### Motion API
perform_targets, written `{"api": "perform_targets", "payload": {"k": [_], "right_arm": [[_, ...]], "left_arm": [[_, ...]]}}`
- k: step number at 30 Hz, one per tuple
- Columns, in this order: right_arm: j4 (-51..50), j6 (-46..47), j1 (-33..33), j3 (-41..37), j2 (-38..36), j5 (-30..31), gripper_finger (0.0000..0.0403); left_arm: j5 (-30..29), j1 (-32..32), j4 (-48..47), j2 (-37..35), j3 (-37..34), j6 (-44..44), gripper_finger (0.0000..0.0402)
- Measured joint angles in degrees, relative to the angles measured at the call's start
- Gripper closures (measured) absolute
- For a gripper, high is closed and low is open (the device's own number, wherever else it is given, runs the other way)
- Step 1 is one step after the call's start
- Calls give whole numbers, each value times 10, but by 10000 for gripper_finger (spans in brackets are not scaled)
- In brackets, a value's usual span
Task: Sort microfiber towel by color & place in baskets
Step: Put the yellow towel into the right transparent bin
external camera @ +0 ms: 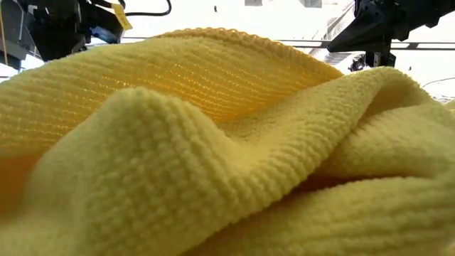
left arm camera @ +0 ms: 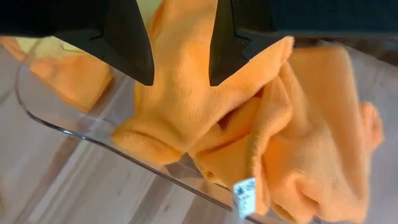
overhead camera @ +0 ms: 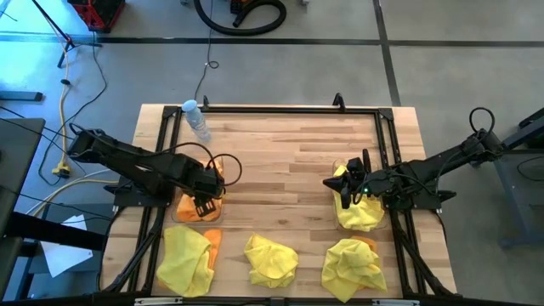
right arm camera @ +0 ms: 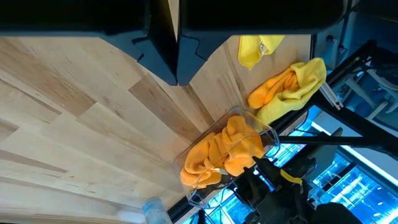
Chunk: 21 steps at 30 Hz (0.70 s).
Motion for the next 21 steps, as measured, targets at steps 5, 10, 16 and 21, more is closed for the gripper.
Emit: {"api": "perform_targets", "payload": {"k": [5,10,16,21], "right_arm": [[0,-2,0,0,0,0,403],[0,-3,0,0,0,0,403],[0,-4,0,0,0,0,403],[0,-43,0,0,0,14,403]], "left_arm": [[-15,0,14,3,0,1,261],[1,-9,32,-17,10,-1,261],[-15,-28,69,-31,65,-17,261],[-15,-31,109,-31,76,17,261]]}}
